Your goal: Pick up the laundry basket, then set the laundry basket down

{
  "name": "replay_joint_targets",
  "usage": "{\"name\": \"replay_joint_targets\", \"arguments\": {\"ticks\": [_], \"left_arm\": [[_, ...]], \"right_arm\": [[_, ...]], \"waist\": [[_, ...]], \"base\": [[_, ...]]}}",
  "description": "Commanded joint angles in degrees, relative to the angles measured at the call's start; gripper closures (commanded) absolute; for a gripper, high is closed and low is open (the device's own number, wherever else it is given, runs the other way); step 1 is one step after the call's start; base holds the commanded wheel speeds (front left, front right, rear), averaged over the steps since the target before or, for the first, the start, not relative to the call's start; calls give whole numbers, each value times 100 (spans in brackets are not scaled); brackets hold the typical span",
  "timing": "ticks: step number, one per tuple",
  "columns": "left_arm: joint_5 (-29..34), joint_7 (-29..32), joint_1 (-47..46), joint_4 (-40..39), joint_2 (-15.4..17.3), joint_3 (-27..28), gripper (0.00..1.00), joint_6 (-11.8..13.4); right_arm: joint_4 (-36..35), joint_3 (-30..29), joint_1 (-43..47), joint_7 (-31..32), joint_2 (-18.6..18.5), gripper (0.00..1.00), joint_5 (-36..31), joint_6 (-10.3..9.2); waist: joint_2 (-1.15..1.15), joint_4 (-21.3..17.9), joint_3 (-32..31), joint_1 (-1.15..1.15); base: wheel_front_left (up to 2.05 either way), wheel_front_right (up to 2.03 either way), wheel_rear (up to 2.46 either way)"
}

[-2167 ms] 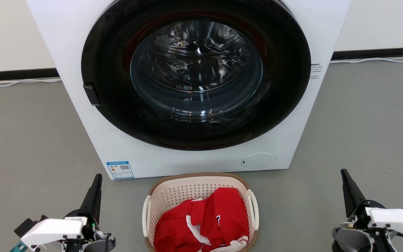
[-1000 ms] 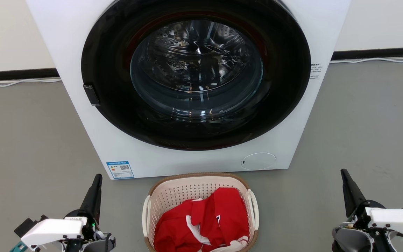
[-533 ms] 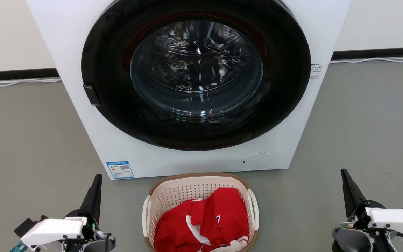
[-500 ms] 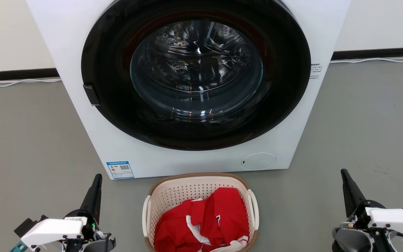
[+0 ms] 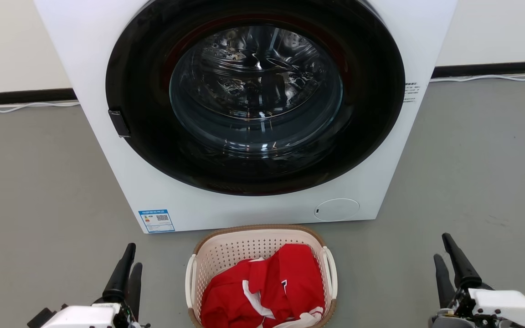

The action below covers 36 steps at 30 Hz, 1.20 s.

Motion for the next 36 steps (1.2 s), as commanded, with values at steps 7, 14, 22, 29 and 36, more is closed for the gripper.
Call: {"name": "replay_joint_targets", "arguments": {"ticks": [7,14,22,29,36], "left_arm": [[18,-138,-196,-214,35,-70,0,-2],[144,-266,-226,-267,64,-147,0,-3],[482,-406,-265,-350,81,-204,0,-5],[926,-524,-280,-396,77,-247,0,-6],[1429,-625,-297,-415,83,-291,0,-6]], "right_arm": [[-250,123,-167,-135,-39,0,-33,6],[-337,254,-190,-253,-63,0,-84,8],[-412,459,-234,-408,-145,0,-335,11],[-522,559,-259,-526,-153,0,-635,13],[-610,677,-281,-627,-190,0,-1015,15]], "waist": [[0,-3,-6,5],[0,-5,10,0],[0,-4,17,0],[0,-10,29,0],[0,-16,46,0]], "base": [[0,0,0],[0,0,0],[0,0,0],[0,0,0],[0,0,0]]}}
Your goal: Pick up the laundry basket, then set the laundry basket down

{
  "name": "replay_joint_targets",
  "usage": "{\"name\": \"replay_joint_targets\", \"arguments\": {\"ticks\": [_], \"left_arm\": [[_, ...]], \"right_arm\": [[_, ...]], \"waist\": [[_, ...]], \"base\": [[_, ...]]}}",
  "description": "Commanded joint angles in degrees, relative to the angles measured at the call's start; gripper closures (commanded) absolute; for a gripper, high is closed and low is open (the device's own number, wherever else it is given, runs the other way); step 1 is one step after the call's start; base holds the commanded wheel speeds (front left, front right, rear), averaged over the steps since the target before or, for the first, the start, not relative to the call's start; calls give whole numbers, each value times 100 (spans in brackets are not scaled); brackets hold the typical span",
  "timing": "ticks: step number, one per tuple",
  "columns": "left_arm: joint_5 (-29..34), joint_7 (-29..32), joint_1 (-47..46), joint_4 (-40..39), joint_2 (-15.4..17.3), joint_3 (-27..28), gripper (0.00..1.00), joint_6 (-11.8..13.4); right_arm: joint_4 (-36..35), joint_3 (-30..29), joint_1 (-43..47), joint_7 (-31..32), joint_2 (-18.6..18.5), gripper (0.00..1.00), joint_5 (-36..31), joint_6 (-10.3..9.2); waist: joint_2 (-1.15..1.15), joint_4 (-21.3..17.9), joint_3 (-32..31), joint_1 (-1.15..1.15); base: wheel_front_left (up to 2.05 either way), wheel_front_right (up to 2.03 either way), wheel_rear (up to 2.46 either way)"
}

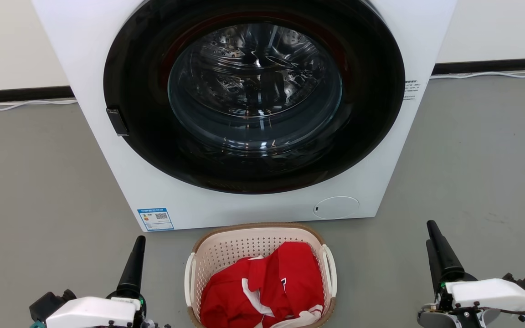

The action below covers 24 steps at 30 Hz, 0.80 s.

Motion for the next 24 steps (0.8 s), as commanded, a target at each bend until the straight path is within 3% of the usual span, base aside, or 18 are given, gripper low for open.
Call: {"name": "replay_joint_targets", "arguments": {"ticks": [1,15,24], "left_arm": [[126,-35,-312,-186,57,25,0,-7],[1936,-288,-359,-278,57,14,0,-5],[2705,-439,-364,-321,52,-38,0,-7]], "right_arm": [[-216,86,-295,-76,-85,0,-118,16],[-242,392,-369,-329,-231,0,-1646,21],[-280,502,-384,-480,-214,0,-2408,24]], "waist": [[0,0,1,-1],[0,-3,44,-1],[0,-3,58,-1]], "base": [[0,0,0],[0,0,0],[0,0,0]]}}
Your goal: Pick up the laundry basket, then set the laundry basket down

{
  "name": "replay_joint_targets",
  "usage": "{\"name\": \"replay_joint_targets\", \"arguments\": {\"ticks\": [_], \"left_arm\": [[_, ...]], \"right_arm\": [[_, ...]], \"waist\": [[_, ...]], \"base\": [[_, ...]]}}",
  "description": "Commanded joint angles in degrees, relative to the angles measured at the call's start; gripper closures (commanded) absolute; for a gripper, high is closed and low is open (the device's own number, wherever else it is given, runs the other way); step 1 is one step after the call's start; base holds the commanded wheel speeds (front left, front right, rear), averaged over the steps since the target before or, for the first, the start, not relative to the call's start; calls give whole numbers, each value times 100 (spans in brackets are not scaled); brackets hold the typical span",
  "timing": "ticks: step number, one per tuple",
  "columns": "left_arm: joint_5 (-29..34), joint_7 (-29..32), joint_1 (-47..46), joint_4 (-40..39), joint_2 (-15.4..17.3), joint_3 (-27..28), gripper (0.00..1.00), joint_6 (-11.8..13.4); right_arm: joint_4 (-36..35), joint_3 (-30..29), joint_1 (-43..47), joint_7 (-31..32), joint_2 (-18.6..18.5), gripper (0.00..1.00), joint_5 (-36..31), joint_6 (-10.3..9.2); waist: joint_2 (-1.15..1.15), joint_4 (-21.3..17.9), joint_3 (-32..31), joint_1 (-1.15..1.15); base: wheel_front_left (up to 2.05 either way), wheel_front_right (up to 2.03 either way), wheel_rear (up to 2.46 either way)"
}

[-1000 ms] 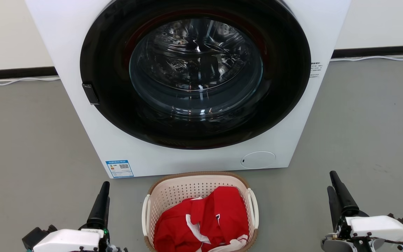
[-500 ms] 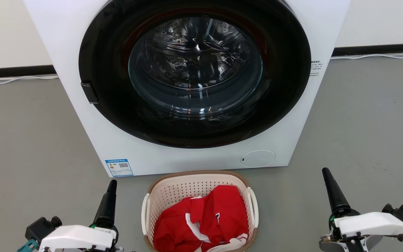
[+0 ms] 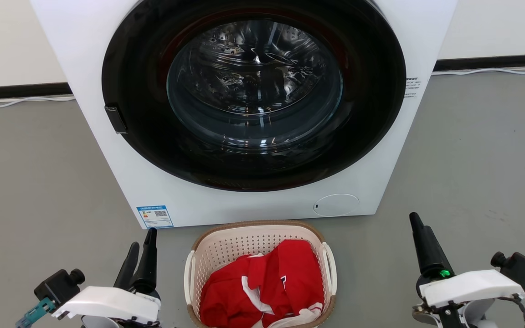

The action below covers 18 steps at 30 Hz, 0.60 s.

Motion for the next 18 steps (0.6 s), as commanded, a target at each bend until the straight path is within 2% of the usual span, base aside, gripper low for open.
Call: {"name": "replay_joint_targets", "arguments": {"ticks": [1,18], "left_arm": [[236,-97,-280,-180,45,52,0,-7],[1222,-366,-316,-244,56,-91,0,31]], "right_arm": [[-195,110,-267,-99,-55,0,-231,22],[-270,116,-281,-368,-32,0,-1331,28]], "waist": [[0,-1,-1,0],[0,5,18,0]], "base": [[0,0,0],[0,0,0]]}}
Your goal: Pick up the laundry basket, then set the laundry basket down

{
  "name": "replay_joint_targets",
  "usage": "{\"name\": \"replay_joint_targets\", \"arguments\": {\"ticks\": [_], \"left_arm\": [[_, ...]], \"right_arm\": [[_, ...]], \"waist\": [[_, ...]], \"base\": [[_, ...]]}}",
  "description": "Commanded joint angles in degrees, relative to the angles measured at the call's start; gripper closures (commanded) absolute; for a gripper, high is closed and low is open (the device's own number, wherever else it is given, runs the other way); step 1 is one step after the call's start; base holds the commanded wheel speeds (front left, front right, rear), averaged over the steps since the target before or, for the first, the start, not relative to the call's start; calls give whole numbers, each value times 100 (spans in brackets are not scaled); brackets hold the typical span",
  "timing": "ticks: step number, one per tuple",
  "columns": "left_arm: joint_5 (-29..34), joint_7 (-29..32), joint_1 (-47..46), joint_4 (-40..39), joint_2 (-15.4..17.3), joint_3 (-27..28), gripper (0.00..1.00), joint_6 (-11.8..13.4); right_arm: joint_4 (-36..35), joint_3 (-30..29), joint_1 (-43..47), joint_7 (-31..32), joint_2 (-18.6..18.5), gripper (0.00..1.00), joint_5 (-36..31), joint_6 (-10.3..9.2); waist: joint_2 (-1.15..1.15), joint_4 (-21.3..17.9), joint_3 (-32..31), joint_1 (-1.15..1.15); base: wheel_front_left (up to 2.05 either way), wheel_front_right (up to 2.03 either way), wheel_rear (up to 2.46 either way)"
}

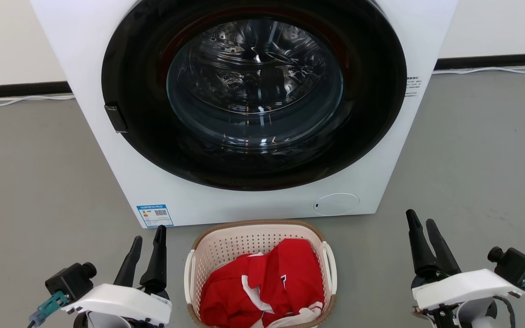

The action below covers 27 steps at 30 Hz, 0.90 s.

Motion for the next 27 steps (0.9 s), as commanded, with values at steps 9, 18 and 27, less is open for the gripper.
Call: {"name": "replay_joint_targets", "arguments": {"ticks": [9,18,27], "left_arm": [[671,-200,-329,-216,61,36,0,43],[1254,-352,-371,-249,68,-8,0,59],[1829,-503,-388,-237,75,-35,0,70]], "right_arm": [[-229,106,-304,-255,-7,0,-660,31],[-231,149,-351,-406,-1,0,-1314,34],[-266,185,-371,-558,14,0,-1941,37]], "waist": [[0,1,27,0],[0,-5,65,0],[0,-10,63,0]], "base": [[0,0,0],[0,0,0],[0,0,0]]}}
